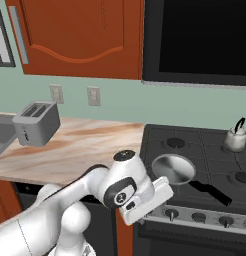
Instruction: Pick the pan from the cabinet and place it on the stove. Then turn on the stove burner for the pan.
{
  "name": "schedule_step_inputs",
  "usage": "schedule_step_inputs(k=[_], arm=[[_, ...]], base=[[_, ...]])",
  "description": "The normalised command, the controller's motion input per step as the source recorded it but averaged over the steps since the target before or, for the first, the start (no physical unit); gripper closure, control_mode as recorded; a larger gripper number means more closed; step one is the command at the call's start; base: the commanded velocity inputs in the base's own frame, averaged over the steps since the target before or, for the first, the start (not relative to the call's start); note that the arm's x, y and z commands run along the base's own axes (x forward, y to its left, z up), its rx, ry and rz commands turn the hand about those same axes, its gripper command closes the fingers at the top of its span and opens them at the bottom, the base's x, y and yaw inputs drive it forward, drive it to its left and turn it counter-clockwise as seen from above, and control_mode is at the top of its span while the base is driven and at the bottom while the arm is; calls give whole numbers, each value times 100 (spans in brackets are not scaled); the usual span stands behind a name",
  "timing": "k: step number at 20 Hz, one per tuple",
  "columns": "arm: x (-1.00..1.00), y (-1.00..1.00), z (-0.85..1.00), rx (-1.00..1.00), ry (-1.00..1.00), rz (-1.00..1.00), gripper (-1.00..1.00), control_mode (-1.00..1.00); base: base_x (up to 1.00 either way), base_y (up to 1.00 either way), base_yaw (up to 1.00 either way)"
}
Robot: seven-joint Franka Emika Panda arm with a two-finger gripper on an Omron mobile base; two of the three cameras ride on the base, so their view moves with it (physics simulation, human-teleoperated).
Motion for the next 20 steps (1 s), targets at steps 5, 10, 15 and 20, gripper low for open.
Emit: schedule_step_inputs(k=[5,10,15,20], arm=[[-63,21,8,26,-18,2,-100,-100],[-29,42,17,25,-21,1,-100,-100],[-12,48,31,23,-23,0,-100,-100],[-17,38,29,16,-28,0,-100,-100]], base=[[0,0,0],[0,0,0],[0,0,0],[0,0,0]])
